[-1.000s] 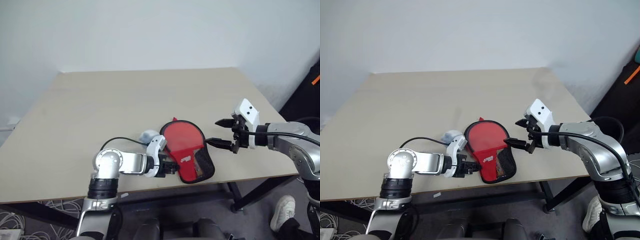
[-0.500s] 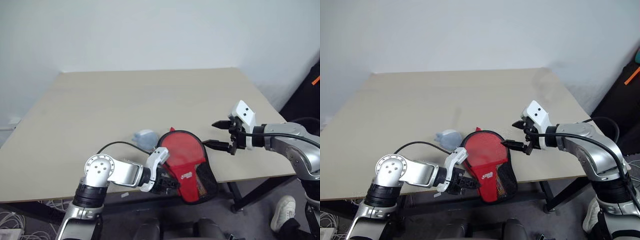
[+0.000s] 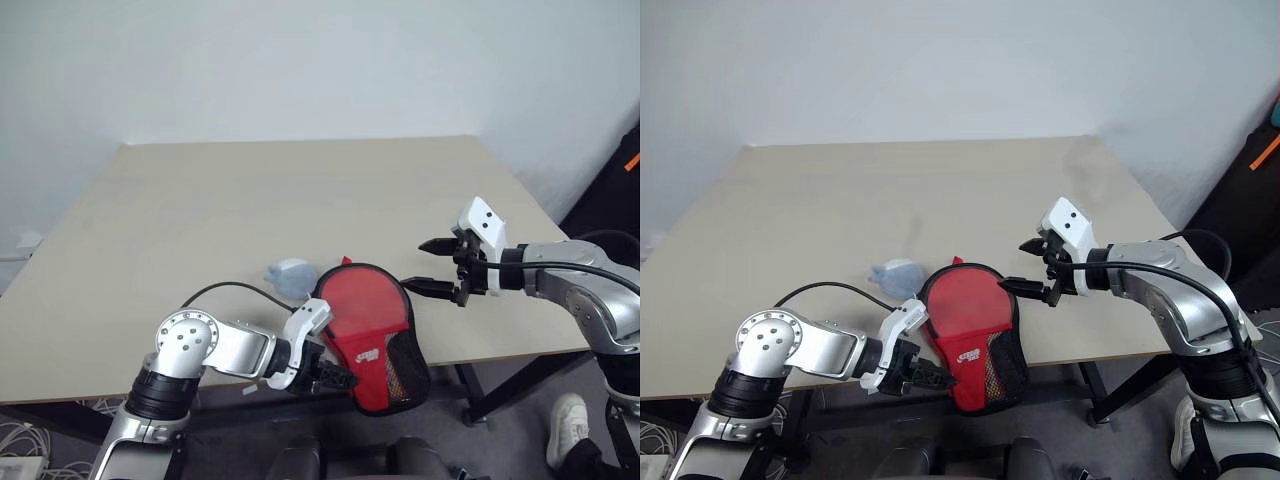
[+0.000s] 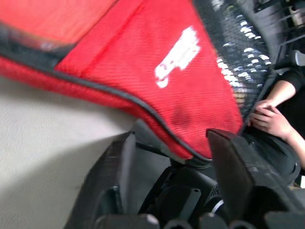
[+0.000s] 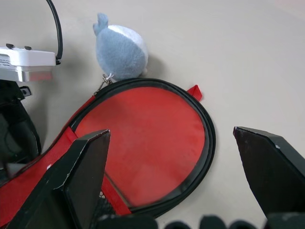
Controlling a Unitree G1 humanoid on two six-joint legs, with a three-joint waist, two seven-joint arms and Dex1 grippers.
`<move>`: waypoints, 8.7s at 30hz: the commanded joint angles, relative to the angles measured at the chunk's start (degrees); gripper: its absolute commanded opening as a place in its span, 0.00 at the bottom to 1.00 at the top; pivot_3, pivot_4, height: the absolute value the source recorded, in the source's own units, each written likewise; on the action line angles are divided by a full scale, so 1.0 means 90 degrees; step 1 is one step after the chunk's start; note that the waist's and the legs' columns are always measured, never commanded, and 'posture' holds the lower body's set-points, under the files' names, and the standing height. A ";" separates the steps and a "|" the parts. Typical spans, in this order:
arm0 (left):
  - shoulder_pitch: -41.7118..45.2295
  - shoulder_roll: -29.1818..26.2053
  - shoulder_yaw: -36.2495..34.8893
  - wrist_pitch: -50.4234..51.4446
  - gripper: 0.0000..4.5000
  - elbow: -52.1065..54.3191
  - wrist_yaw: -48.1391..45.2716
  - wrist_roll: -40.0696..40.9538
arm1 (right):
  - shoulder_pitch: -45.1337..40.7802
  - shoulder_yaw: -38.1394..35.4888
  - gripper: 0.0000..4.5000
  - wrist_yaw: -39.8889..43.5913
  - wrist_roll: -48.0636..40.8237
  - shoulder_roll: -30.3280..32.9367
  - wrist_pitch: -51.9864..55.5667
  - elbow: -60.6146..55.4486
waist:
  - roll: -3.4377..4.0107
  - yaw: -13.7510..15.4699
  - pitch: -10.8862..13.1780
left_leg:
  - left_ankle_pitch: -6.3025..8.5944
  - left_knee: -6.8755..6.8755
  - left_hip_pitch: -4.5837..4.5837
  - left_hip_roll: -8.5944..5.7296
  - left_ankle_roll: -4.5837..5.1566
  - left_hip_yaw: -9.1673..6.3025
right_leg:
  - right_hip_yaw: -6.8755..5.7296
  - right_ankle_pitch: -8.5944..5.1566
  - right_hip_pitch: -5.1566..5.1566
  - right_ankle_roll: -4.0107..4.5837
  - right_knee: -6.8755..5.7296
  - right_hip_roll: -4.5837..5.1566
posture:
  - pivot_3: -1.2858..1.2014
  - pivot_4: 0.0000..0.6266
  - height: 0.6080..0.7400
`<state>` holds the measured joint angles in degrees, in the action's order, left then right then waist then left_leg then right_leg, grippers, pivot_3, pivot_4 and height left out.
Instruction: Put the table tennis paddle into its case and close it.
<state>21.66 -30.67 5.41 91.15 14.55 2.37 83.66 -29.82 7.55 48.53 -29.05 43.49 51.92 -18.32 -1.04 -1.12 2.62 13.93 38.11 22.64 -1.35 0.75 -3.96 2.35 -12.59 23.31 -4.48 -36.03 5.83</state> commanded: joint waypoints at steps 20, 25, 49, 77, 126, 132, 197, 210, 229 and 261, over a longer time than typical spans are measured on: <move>0.0312 -0.1593 -0.1132 -0.4602 0.00 -0.0617 -0.3114 -0.4047 | -0.0493 0.0562 0.50 -0.1515 0.0660 -0.2231 0.0216 0.0660 | 0.0023 -0.0014 0.0017 | -0.0009 -0.0027 -0.0002 0.0002 -0.0008 0.0007 | 0.0004 0.0028 0.0013 0.0013 0.0003 -0.0008 | 0.52 0.00 0.68; -0.0222 -0.1389 -0.0872 -0.5351 0.00 -0.0993 -0.3822 -0.4822 | -0.0423 0.0897 0.11 -0.1718 0.0866 -0.2677 0.0113 0.0820 | 0.0025 -0.0005 0.0019 | -0.0008 -0.0025 0.0000 0.0003 -0.0007 0.0006 | 0.0001 0.0027 0.0013 0.0011 0.0002 -0.0007 | 0.52 0.00 0.68; -0.0067 -0.0135 -0.2048 -0.5090 0.44 -0.2198 -0.4848 -0.4558 | -0.0023 0.1652 0.03 -0.1737 0.1881 -0.3360 -0.0731 0.2203 | 0.0025 -0.0018 0.0017 | -0.0017 -0.0016 -0.0007 0.0003 -0.0004 -0.0006 | -0.0003 0.0021 0.0014 -0.0001 -0.0032 -0.0009 | 0.52 0.00 0.68; 0.0246 0.0375 -0.1644 -0.5169 0.99 -0.3475 -0.5079 -0.5364 | 0.0068 0.1690 0.03 -0.1694 0.2118 -0.3585 -0.0650 0.2234 | 0.0023 -0.0024 0.0013 | -0.0021 -0.0010 -0.0016 0.0000 -0.0011 -0.0012 | -0.0002 0.0021 0.0017 0.0001 -0.0070 -0.0012 | 0.52 0.00 0.68; 0.3362 0.1346 -0.1552 -0.7105 0.50 -0.7340 -0.4561 -0.6965 | 0.0780 0.1755 0.03 -0.1281 0.2570 -0.3606 -0.1867 0.3220 | -0.0003 -0.0007 -0.0005 | -0.0022 -0.0008 -0.0045 -0.0004 -0.0012 -0.0017 | -0.0002 0.0013 -0.0016 -0.0013 -0.0071 -0.0011 | 0.52 0.00 0.68; 0.4450 0.1724 -0.1568 -0.8107 0.50 -0.8963 -0.4225 -0.7474 | 0.0798 0.1765 0.03 -0.1266 0.2617 -0.3616 -0.1844 0.3181 | -0.0006 -0.0006 -0.0006 | -0.0021 -0.0005 -0.0041 -0.0006 -0.0012 -0.0018 | -0.0003 0.0010 -0.0017 -0.0019 -0.0071 -0.0010 | 0.52 0.00 0.68; 0.3315 0.1260 0.0327 -0.7346 0.01 -0.7645 -0.7531 -0.8985 | 0.0870 0.1801 0.03 -0.1313 0.2694 -0.3484 -0.1600 0.3043 | 0.0032 -0.0007 -0.0050 | -0.0010 -0.0013 -0.0121 -0.0011 -0.0002 -0.0032 | -0.0009 -0.0014 -0.0103 -0.0047 -0.0068 -0.0003 | 0.52 0.00 0.68; 0.4631 0.2081 -0.0821 -0.8635 0.01 -0.9402 -0.4838 -0.8735 | 0.0881 0.1843 0.03 -0.1313 0.2701 -0.3458 -0.1587 0.2955 | 0.0031 0.0003 -0.0049 | -0.0010 -0.0007 -0.0115 -0.0015 -0.0002 -0.0042 | -0.0017 -0.0017 -0.0103 -0.0053 -0.0069 -0.0001 | 0.52 0.00 0.68; 0.5029 0.3023 -0.1226 -0.9082 0.01 -0.9803 -0.4165 -0.8822 | 0.1164 0.1851 0.03 -0.1352 0.2725 -0.3209 -0.1373 0.2459 | 0.0032 0.0214 -0.0048 | -0.0010 0.0006 -0.0105 -0.0025 -0.0003 -0.0041 | -0.0021 -0.0024 -0.0106 -0.0064 -0.0063 0.0007 | 0.52 0.00 0.68; 0.4888 0.3383 -0.0828 -0.9047 0.01 -0.9785 -0.5801 -0.9416 | 0.1290 0.1859 0.03 -0.1502 0.2704 -0.3296 -0.1271 0.2360 | 0.0036 0.0146 -0.0042 | -0.0009 -0.0001 -0.0091 -0.0021 -0.0004 -0.0036 | -0.0020 -0.0026 -0.0090 -0.0066 -0.0061 0.0004 | 0.52 0.00 0.68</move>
<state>65.14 0.63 -3.47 9.56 -76.15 -46.00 -0.11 -19.93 22.18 34.84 -5.93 13.04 36.75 -0.70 -0.71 0.19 2.24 13.85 38.10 21.82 -1.54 0.72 -4.28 2.17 -12.83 22.50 -5.08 -36.58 5.86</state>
